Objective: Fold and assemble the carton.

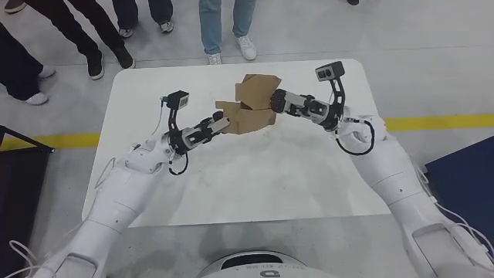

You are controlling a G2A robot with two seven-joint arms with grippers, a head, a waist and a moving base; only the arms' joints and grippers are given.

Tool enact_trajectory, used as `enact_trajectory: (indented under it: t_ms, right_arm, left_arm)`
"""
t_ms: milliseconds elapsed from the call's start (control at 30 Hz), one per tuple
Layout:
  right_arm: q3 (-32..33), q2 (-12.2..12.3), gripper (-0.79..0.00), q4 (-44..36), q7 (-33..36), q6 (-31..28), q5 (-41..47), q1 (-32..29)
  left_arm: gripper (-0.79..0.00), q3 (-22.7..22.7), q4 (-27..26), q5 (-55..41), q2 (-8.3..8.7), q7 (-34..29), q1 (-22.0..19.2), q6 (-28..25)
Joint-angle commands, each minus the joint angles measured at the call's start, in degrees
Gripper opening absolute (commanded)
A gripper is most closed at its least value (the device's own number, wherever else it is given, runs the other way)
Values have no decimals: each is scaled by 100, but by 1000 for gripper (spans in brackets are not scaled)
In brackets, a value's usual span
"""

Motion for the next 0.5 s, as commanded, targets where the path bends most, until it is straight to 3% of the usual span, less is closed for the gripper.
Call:
enact_trajectory:
  t_ms: [0, 200, 467]
  right_arm:
    - [-7, -12, -308, -4, 106, 112, 197, 11]
    - [-28, -42, -243, 490, -341, -334, -778, 210]
    - [-334, -175, -240, 680, -447, -402, -828, 340]
  left_arm:
    - [-785, 37, 31, -40, 1, -8, -20, 9]
    - [-785, 101, 20, -83, 29, -2, -48, 3]
    - [-785, 149, -87, -181, 84, -39, -51, 39]
